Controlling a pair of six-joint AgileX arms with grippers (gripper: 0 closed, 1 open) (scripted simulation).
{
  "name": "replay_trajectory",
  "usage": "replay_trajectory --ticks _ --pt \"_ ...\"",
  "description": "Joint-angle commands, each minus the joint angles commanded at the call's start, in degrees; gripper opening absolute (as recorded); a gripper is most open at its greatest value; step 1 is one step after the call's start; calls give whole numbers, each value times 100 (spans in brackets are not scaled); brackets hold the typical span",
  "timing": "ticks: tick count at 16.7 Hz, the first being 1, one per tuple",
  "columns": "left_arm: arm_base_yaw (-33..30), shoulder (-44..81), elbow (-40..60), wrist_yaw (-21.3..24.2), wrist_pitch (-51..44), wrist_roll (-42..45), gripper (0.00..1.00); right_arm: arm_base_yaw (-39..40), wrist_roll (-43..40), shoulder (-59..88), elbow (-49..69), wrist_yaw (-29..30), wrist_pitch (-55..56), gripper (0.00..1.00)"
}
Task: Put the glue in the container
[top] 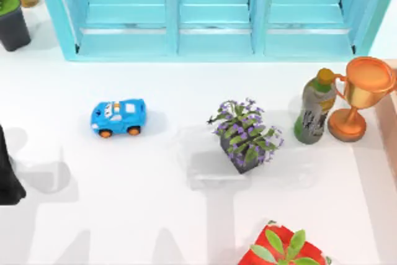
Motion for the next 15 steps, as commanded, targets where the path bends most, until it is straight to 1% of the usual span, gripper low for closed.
replay_trajectory --ticks 3,12,15 --pt "0 0 0 0 0 0 100 109 197 -1 -135 6 200 0" --pt "0 0 0 0 0 0 100 601 1308 -6 -684 23 1876 0" --pt "0 0 0 0 0 0 100 772 1739 4 -881 36 2598 0"
